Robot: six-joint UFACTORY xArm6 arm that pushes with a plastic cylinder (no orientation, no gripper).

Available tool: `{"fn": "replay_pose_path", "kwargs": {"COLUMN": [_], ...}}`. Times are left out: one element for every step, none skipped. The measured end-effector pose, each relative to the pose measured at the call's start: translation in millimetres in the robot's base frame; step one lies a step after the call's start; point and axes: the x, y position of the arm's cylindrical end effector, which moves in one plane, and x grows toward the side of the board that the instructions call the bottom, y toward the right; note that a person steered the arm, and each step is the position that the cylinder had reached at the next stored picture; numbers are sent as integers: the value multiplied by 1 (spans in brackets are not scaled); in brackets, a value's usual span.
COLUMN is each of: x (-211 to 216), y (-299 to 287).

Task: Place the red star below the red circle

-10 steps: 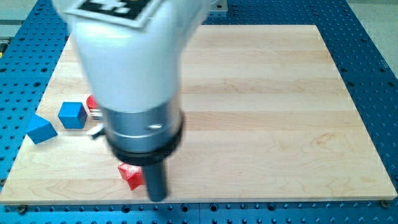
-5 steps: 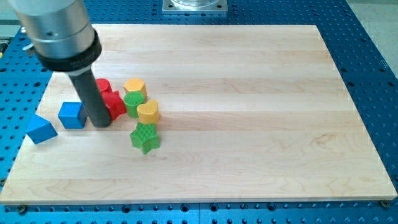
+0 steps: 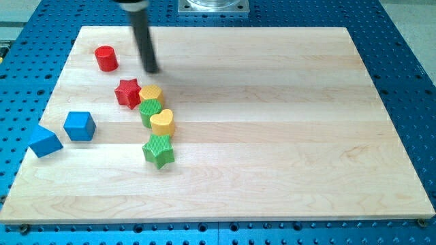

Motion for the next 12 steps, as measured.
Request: {"fn": "replay_pose_path", "kwargs": {"x": [43, 80, 89, 76, 102, 98, 64, 94, 89, 81, 81, 81], "y": [-3, -12, -39, -54, -53, -103, -110, -105, -88, -84, -84, -80]}}
